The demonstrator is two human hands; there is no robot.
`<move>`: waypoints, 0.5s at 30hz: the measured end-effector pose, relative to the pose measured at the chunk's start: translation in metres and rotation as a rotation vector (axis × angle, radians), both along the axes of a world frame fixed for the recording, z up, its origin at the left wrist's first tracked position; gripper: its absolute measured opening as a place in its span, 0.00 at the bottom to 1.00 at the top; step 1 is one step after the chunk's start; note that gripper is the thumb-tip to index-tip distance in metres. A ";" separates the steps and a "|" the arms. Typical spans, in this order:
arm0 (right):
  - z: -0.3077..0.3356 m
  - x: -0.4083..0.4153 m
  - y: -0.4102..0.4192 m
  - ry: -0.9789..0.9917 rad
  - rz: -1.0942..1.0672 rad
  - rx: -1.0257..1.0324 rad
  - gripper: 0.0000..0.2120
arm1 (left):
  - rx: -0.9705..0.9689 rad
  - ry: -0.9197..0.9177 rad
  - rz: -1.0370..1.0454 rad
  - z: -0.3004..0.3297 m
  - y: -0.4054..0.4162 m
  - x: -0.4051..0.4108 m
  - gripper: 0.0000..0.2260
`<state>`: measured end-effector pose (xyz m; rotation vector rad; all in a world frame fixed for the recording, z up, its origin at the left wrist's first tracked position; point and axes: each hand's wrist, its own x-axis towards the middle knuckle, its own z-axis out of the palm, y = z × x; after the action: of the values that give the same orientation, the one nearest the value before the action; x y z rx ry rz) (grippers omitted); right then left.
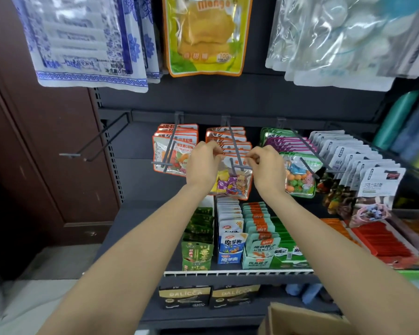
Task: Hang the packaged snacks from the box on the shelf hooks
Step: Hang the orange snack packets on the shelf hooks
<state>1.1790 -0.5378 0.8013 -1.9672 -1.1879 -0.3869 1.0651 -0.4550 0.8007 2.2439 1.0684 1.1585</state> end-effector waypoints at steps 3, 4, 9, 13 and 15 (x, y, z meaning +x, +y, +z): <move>0.001 -0.003 -0.001 -0.007 -0.005 -0.038 0.09 | 0.018 0.006 -0.001 -0.001 -0.003 -0.005 0.07; 0.002 -0.005 -0.004 -0.001 0.003 -0.045 0.10 | 0.030 0.000 -0.001 -0.002 -0.005 -0.008 0.08; -0.012 -0.016 -0.048 0.090 0.018 -0.026 0.11 | 0.027 -0.096 0.059 -0.024 -0.036 -0.034 0.10; -0.057 -0.023 -0.109 0.238 0.070 -0.243 0.09 | -0.168 -0.146 -0.043 -0.069 -0.087 -0.047 0.07; -0.087 -0.021 -0.146 0.327 0.091 -0.358 0.09 | -0.279 -0.063 -0.140 -0.093 -0.119 -0.043 0.08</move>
<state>1.1575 -0.6839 0.7147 -2.1622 -1.1842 0.2049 1.0223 -0.5741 0.7074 2.0167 0.9660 0.9520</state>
